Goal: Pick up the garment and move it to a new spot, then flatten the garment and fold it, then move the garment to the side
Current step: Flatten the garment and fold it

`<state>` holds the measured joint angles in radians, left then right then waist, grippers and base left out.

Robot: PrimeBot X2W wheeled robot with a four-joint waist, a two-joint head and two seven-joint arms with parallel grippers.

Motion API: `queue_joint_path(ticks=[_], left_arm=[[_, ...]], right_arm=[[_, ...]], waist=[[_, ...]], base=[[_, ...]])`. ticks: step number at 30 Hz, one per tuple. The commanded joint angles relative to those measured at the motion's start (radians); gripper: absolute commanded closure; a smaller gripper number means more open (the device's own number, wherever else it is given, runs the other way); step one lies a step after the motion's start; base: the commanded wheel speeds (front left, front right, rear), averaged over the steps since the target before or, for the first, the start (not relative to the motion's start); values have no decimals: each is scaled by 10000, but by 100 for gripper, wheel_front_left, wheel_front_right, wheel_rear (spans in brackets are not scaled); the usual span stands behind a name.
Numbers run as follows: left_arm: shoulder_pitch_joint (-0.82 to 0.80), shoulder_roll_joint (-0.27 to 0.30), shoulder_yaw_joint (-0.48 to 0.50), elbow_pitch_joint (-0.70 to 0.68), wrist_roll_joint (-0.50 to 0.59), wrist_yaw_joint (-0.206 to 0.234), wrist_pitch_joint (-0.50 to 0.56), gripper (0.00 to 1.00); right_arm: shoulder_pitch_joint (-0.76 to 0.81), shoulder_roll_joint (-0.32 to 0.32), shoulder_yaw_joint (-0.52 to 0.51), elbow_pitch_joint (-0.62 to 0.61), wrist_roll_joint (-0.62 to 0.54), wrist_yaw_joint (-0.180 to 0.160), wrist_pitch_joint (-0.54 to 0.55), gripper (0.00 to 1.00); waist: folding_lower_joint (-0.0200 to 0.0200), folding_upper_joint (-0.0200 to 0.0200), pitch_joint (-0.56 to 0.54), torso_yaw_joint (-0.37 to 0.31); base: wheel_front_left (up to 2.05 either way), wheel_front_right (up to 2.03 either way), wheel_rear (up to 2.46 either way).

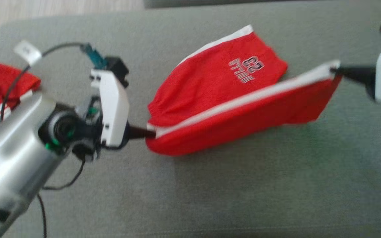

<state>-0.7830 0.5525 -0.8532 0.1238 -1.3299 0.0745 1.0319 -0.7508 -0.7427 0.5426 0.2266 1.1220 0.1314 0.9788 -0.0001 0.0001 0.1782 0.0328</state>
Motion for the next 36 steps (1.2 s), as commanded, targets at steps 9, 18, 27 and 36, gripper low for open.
queue_joint_path(ticks=[9,18,27,36], left_arm=[[-2626,-945,1058,2095,-186,-98,253,100],[-3957,-1583,1233,3448,-21,-145,142,100],[-4472,-2144,1271,4422,47,-464,-181,88],[-4495,-2052,1234,5016,556,-1145,-1186,0]], right_arm=[[-3023,1871,-1407,2800,-2055,-7,1045,100],[-4599,2897,-1894,4059,-3201,-7,603,100],[-5347,3251,-1995,4938,-3879,-7,-159,44],[-4797,3586,-1801,4800,-3501,-7,-2714,0]], waist=[[1,-1,2066,1313],[1,-1,2974,1553],[1,-1,3364,1636],[1,-1,2691,1458]], base=[[0,0,0],[0,0,0],[0,0,0],[0,0,0]])
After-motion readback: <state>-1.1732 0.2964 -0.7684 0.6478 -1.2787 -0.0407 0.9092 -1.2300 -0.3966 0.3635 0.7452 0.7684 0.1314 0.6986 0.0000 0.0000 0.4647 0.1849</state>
